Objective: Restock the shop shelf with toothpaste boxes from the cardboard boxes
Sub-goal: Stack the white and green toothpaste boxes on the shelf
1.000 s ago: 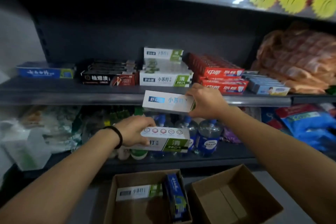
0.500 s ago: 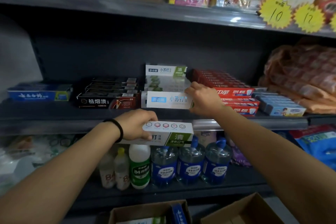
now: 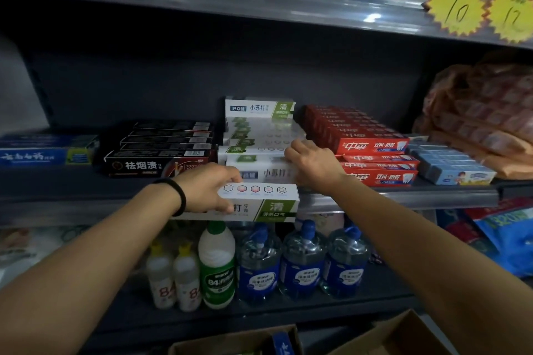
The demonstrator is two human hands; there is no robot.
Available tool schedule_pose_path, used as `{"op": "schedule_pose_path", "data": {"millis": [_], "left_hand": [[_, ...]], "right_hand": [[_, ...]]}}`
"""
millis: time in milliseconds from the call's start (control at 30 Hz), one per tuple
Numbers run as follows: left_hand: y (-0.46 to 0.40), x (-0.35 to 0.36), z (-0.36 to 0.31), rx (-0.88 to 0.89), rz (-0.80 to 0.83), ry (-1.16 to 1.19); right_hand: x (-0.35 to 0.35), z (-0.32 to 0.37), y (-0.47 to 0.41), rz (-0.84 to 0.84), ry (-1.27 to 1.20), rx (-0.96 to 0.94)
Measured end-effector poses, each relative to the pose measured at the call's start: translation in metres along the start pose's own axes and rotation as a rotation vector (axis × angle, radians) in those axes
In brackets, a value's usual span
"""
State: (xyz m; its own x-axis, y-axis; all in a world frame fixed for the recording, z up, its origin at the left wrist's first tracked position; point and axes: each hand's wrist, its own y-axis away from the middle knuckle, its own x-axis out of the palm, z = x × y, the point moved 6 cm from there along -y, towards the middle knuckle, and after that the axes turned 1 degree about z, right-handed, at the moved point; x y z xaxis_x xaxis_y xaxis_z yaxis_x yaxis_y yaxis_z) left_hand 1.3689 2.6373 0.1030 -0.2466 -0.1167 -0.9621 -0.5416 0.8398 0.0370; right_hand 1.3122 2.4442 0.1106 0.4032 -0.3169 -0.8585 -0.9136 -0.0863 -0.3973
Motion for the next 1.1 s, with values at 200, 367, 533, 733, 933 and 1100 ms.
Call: {"op": "schedule_pose_path", "data": {"millis": [200, 367, 533, 733, 933, 1100], "left_hand": [[-0.005, -0.004, -0.001, -0.006, -0.023, -0.012], [-0.006, -0.007, -0.004, -0.019, -0.026, -0.019], [-0.006, -0.019, -0.011, -0.034, -0.060, -0.027], [-0.004, -0.038, -0.030, -0.024, -0.097, -0.005], [-0.002, -0.061, -0.048, 0.008, -0.147, -0.050], [-0.006, -0.080, -0.040, -0.005, -0.139, -0.116]], "right_hand": [[-0.003, -0.003, -0.006, 0.021, -0.051, 0.001], [-0.013, -0.008, -0.003, 0.109, -0.189, 0.004], [-0.045, -0.007, 0.004, 0.272, -0.528, 0.003], [-0.076, 0.007, 0.013, 0.432, -0.527, -0.047], [-0.090, -0.002, 0.013, 0.342, -0.523, -0.015], [-0.097, -0.015, 0.005, 0.298, -0.483, 0.009]]}}
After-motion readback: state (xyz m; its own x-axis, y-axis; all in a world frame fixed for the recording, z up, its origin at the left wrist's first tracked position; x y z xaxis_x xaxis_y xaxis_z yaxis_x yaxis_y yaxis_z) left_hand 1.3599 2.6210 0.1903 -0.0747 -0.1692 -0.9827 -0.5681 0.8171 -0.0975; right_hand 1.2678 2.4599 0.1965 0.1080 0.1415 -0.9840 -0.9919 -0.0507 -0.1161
